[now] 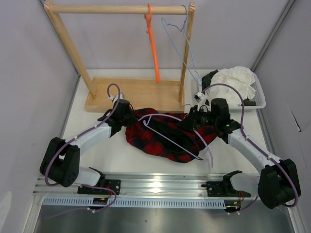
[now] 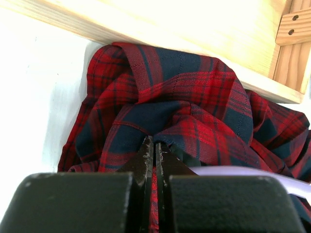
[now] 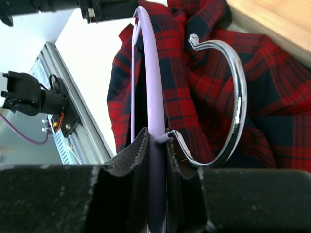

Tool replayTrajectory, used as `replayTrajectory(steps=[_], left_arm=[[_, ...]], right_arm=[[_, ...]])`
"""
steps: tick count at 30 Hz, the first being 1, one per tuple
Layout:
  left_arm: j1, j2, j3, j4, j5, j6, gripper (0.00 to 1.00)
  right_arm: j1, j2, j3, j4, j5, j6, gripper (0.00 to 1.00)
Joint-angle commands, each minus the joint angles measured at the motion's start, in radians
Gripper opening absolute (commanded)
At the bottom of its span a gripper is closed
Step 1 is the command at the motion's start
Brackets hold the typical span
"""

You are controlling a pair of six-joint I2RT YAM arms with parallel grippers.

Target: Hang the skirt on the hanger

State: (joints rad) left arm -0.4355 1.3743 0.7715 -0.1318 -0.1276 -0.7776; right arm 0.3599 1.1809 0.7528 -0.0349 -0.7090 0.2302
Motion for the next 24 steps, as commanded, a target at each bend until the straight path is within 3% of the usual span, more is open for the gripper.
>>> replayTrajectory(steps=[1,13,18,24], left_arm=[[0.027,0.008,0.049,0.044,0.025,-0.006,0.00],[0.029,0.012,0.058,0.061,0.045,-0.002,0.00],[0.029,0.011,0.057,0.064,0.052,0.001,0.00],[0.030,0.006,0.035,0.096,0.077,0.000,0.00]], right_arm=[[0.013,0.003,0.006,0.006,0.020,-0.032,0.00],[0.014,0.013,0.030,-0.034,0.020,-0.028,0.00],[0.017,-0.024,0.045,-0.053,0.111,-0.035,0.00],[-0.010,-0.029,0.039,-0.002,0.059,0.044,0.00]])
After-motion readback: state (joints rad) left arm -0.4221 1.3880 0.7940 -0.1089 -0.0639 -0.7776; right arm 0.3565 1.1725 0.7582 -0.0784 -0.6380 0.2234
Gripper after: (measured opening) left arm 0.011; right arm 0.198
